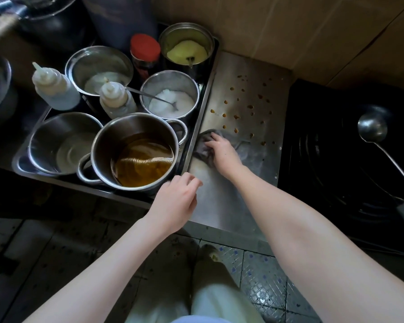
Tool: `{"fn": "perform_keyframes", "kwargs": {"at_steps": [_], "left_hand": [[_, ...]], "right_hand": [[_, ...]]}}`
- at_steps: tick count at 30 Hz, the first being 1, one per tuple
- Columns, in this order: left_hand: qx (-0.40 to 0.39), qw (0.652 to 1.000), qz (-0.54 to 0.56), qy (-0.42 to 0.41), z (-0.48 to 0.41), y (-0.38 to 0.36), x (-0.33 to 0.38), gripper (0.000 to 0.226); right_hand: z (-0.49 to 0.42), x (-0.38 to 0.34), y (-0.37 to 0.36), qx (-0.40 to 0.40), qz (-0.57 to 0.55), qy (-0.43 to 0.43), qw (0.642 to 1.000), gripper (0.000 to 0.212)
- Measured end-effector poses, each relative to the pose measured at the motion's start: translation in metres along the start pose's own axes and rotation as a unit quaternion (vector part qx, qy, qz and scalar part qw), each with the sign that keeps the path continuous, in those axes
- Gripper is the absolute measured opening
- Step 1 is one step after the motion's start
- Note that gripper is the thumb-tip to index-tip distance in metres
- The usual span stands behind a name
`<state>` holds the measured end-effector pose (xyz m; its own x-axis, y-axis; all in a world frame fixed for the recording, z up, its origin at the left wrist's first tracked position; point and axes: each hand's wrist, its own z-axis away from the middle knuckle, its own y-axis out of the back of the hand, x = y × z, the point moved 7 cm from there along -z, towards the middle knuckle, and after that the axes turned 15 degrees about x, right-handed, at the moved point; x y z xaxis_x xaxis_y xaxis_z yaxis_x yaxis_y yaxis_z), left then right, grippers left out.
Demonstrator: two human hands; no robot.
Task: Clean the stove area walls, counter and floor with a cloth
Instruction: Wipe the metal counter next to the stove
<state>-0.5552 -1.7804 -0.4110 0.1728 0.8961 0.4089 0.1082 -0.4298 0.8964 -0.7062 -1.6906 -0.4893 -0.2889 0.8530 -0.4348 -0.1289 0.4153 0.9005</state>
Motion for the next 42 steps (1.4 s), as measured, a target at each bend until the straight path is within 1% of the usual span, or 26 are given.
{"fn": "perform_keyframes", "kwargs": {"at_steps": [4,5,8,13,16,19,22,26,29,31,32,35,38,42], "left_hand": [[0.007,1.0,0.015,0.007,-0.005,-0.002,-0.002,0.032],[0.008,1.0,0.018,0.004,-0.007,-0.002,0.0,0.031],[0.01,1.0,0.013,-0.009,-0.015,-0.003,0.007,0.03],[0.027,1.0,0.001,0.006,-0.031,-0.006,0.009,0.03],[0.031,0.999,0.005,0.01,-0.04,-0.011,0.014,0.03],[0.039,0.999,0.005,0.025,-0.046,-0.014,0.017,0.029],[0.052,0.997,0.009,0.05,-0.049,-0.015,0.013,0.029],[0.059,0.996,0.006,0.072,-0.05,-0.018,0.011,0.027],[0.054,0.995,0.008,0.087,-0.052,-0.022,0.009,0.025],[0.053,0.994,0.009,0.097,-0.056,-0.023,0.009,0.026],[0.053,0.994,0.007,0.1,-0.058,-0.023,0.009,0.027],[0.051,0.993,0.007,0.104,-0.065,-0.025,0.01,0.028],[0.05,0.992,0.01,0.116,-0.072,-0.027,0.008,0.029],[0.045,0.991,0.01,0.126,-0.081,-0.031,0.009,0.03]], "right_hand": [[0.004,0.028,0.014,0.053,-0.011,-0.082,0.995,0.041],[0.005,0.04,0.02,0.06,0.003,-0.099,0.993,0.041],[0.009,0.074,0.041,0.062,0.06,-0.124,0.988,0.042],[0.015,0.116,0.06,0.091,0.038,-0.171,0.98,0.045],[0.009,0.117,0.06,0.102,0.026,-0.17,0.98,0.047],[-0.006,0.102,0.053,0.098,0.002,-0.166,0.981,0.045],[-0.024,0.071,0.037,0.07,-0.016,-0.109,0.991,0.042],[-0.04,0.037,0.021,0.029,-0.012,-0.032,0.999,0.042],[-0.046,0.041,0.022,0.012,0.01,0.006,1.0,0.041],[-0.048,0.055,0.03,0.024,0.022,0.02,0.999,0.038],[-0.048,0.064,0.036,0.036,0.018,0.013,0.999,0.038],[-0.046,0.103,0.055,0.077,0.016,-0.053,0.995,0.039],[-0.045,0.137,0.074,0.114,0.018,-0.095,0.989,0.041],[-0.062,0.153,0.083,0.119,0.015,-0.139,0.983,0.038]]}}
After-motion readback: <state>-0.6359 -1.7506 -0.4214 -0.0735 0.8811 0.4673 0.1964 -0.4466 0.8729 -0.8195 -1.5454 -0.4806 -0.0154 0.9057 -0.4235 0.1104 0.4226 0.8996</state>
